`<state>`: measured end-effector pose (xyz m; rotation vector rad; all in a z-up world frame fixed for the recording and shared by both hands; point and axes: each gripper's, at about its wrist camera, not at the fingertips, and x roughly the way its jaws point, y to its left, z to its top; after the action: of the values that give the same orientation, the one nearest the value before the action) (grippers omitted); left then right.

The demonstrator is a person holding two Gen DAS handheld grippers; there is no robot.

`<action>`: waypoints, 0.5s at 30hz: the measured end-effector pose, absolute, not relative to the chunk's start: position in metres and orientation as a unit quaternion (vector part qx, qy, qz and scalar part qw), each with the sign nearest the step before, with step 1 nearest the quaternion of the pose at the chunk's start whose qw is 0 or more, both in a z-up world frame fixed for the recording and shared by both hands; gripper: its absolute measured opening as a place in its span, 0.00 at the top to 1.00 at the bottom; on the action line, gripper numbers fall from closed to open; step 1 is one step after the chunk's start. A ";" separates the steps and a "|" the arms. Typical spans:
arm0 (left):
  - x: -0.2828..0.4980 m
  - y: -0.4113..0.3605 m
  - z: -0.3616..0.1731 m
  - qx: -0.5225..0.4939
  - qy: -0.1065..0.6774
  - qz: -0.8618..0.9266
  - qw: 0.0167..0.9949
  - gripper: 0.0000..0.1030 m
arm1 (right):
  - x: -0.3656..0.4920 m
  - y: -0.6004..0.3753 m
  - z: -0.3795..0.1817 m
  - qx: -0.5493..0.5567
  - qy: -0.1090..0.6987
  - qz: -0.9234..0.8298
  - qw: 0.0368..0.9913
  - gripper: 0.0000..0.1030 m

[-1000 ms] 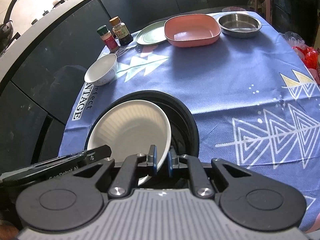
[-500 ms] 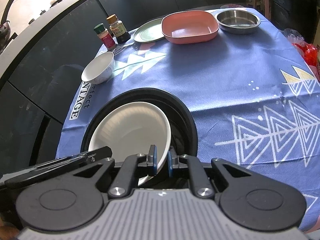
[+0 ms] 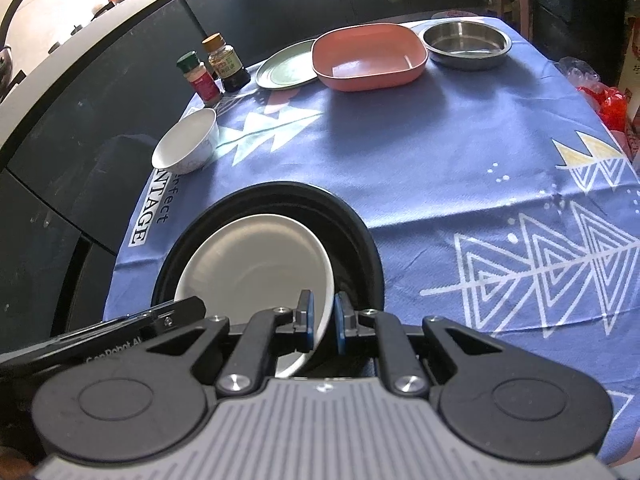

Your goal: Organize plates and bowls

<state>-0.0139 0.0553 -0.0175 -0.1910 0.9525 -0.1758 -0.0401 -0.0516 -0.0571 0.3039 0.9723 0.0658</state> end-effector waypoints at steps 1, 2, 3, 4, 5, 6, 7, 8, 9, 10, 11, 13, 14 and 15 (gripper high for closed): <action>-0.014 0.056 -0.017 -0.092 0.457 -0.084 0.881 0.90 | -0.040 -0.052 -0.057 0.145 0.465 0.031 0.873 0.00; -0.014 0.056 -0.017 -0.092 0.457 -0.084 0.881 0.90 | -0.040 -0.051 -0.057 0.144 0.465 0.031 0.873 0.00; -0.014 0.056 -0.017 -0.092 0.457 -0.084 0.881 0.90 | -0.040 -0.051 -0.057 0.144 0.464 0.031 0.873 0.00; -0.014 0.056 -0.017 -0.093 0.457 -0.085 0.880 0.90 | -0.040 -0.051 -0.056 0.143 0.464 0.031 0.874 0.00; -0.015 0.056 -0.017 -0.094 0.457 -0.085 0.881 0.90 | -0.041 -0.051 -0.056 0.143 0.463 0.030 0.874 0.00; -0.015 0.056 -0.017 -0.094 0.457 -0.085 0.881 0.90 | -0.041 -0.051 -0.056 0.143 0.463 0.029 0.874 0.00; -0.015 0.057 -0.017 -0.094 0.457 -0.085 0.881 0.90 | -0.041 -0.052 -0.055 0.143 0.462 0.028 0.875 0.00; -0.015 0.057 -0.016 -0.094 0.456 -0.085 0.881 0.90 | -0.041 -0.053 -0.055 0.143 0.460 0.027 0.876 0.00; -0.015 0.058 -0.016 -0.095 0.456 -0.085 0.881 0.90 | -0.041 -0.053 -0.054 0.143 0.459 0.026 0.877 0.00; -0.016 0.058 -0.015 -0.095 0.454 -0.085 0.882 0.90 | -0.041 -0.054 -0.053 0.144 0.457 0.025 0.877 0.00; -0.016 0.058 -0.015 -0.095 0.454 -0.085 0.882 0.90 | -0.041 -0.055 -0.052 0.144 0.456 0.024 0.878 0.00; -0.016 0.060 -0.013 -0.098 0.452 -0.085 0.883 0.90 | -0.041 -0.056 -0.051 0.145 0.454 0.023 0.879 0.00; -0.017 0.060 -0.012 -0.099 0.450 -0.086 0.883 0.90 | -0.041 -0.056 -0.050 0.145 0.453 0.023 0.879 0.00; -0.017 0.061 -0.010 -0.101 0.449 -0.086 0.884 0.90 | -0.040 -0.057 -0.050 0.146 0.452 0.022 0.879 0.00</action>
<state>-0.0171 0.0615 -0.0103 -0.2098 0.9352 -0.1789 -0.0405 -0.0570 -0.0499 0.3048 0.9429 0.0469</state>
